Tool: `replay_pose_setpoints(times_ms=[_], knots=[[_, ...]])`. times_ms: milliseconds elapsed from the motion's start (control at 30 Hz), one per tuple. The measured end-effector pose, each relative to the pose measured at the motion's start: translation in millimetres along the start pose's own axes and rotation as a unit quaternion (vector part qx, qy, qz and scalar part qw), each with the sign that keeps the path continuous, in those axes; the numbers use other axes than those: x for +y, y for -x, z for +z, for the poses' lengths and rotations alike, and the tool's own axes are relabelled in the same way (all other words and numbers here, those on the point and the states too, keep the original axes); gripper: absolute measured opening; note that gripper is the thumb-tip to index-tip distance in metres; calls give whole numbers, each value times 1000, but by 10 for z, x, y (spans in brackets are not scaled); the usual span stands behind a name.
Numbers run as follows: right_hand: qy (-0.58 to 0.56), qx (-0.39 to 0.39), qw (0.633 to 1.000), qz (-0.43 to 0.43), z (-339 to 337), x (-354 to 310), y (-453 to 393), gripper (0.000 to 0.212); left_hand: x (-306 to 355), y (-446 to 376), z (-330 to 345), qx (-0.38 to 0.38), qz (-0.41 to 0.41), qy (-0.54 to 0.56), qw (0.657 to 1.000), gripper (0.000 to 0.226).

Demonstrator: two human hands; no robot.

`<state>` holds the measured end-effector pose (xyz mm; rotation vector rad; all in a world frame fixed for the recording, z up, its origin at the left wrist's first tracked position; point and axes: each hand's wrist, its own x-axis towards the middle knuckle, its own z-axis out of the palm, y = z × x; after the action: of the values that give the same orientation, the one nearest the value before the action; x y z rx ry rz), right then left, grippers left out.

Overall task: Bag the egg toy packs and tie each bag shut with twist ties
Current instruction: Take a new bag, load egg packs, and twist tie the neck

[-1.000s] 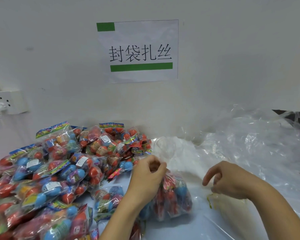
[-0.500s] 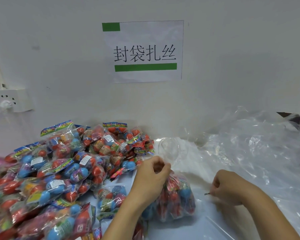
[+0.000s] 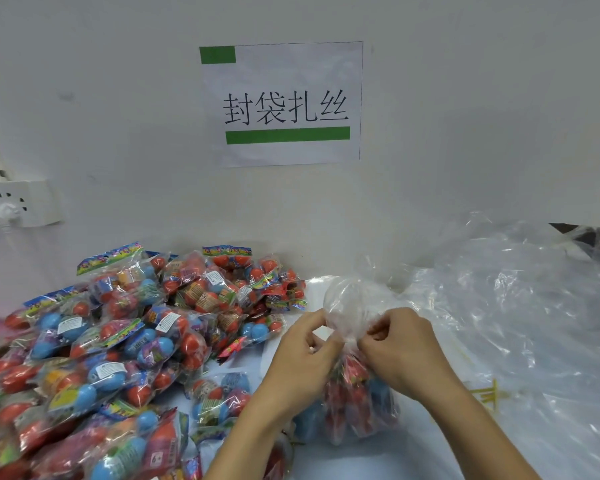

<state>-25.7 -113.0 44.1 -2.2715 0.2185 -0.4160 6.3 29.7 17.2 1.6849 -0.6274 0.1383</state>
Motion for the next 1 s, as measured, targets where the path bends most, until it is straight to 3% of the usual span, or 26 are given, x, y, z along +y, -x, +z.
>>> replay_pose_setpoints(times_ms=[100, 267, 433, 633, 833, 1000], knots=[[-28, -17, 999, -9, 8, -15, 0, 38, 8, 7, 34, -18, 12, 17, 1000, 13], [-91, -79, 992, -42, -32, -14, 14, 24, 13, -7, 34, 16, 29, 8, 999, 16], [-133, -137, 980, -47, -60, 44, -2, 34, 25, 6, -4, 23, 10, -6, 1000, 14], [-170, -176, 968, -52, -116, 48, -1, 9, 48, 3, -21, 50, -5, -28, 998, 19], [-207, -228, 951, -33, -237, 101, -18, 15, 43, 2, -52, 67, 3, -50, 997, 37], [-180, -189, 965, -12, -212, 125, -32, 27, 51, 7, -43, 62, 10, -37, 997, 37]])
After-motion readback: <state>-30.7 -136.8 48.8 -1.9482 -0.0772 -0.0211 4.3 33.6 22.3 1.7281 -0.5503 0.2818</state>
